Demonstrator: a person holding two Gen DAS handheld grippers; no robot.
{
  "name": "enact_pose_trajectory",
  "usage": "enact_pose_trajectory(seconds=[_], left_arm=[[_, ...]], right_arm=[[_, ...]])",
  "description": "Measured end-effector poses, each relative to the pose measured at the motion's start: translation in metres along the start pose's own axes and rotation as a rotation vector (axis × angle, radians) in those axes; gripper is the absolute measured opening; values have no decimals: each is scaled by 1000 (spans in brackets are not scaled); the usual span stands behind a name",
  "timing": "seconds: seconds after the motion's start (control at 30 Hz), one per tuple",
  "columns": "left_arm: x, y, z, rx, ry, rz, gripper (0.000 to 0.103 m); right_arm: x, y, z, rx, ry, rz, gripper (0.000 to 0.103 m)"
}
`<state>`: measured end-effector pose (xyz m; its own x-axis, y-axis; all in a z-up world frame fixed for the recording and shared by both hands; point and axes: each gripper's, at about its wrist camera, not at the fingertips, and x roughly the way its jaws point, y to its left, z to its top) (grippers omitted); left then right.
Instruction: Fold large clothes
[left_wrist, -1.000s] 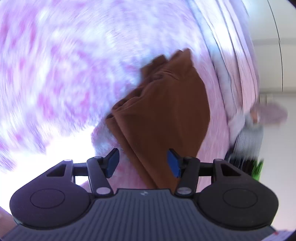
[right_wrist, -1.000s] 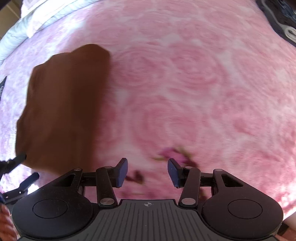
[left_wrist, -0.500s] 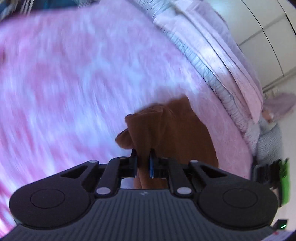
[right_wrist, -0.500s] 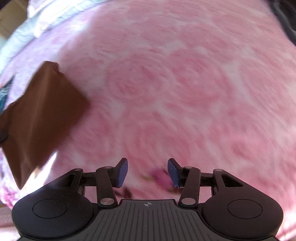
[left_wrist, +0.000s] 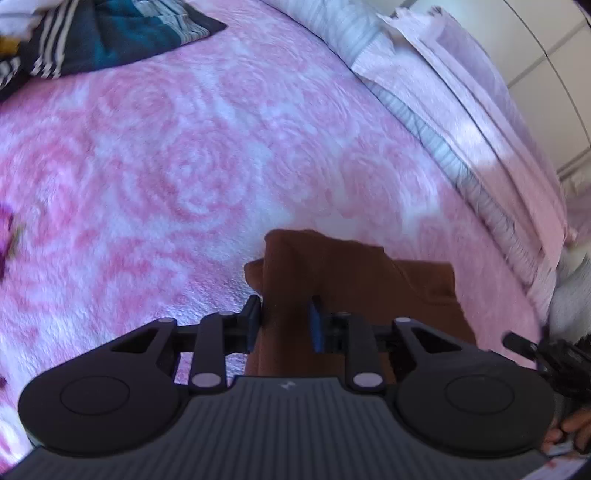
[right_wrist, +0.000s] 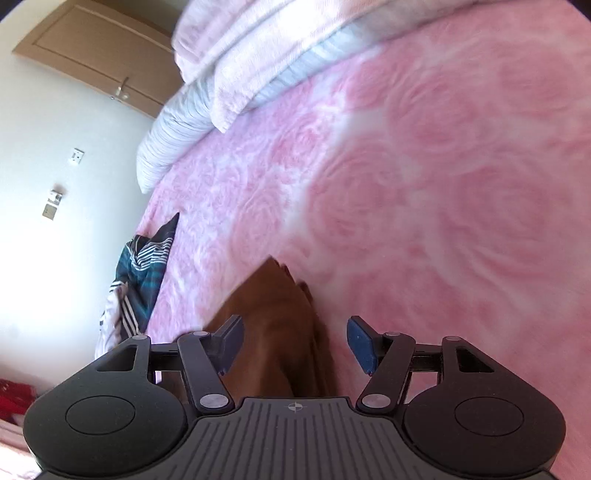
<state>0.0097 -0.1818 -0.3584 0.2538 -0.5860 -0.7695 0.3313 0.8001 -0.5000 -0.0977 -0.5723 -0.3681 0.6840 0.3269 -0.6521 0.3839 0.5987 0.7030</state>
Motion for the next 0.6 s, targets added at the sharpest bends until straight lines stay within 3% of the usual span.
enact_pose_trajectory(seconds=[0.03,0.07,0.13,0.2,0.23,0.27,0.33,0.37,0.43,0.53,0.6], left_arm=[[-1,3,3,-22,-10,-6,23],[1,6,6,-40,-19,-10,23],[6,9,13,-79,-31,-32,23],[15,10,18,-70,-14,-45,20],[17,10,18,-49,-17,-33,12],[20,12,18,-39,-17,-23,10],[20,21,15,-66,-29,-21,10],[20,25,13,-77,-39,-17,10],[20,29,9,-85,-57,-18,11],[13,20,8,-63,-67,24,22],[5,16,5,-39,-63,37,22]], right_arm=[[14,-1,6,7,22,2,59],[29,-1,10,6,47,3,47],[49,-3,17,-27,78,36,8],[52,6,15,-112,18,91,7],[52,9,13,-159,-10,119,7],[52,9,10,-185,-29,132,7],[67,-1,4,-221,21,4,10],[72,-4,-1,-262,41,-47,19],[65,4,-7,-284,22,-71,22],[41,17,-16,-262,32,-129,31],[10,23,-28,-243,25,-89,37]])
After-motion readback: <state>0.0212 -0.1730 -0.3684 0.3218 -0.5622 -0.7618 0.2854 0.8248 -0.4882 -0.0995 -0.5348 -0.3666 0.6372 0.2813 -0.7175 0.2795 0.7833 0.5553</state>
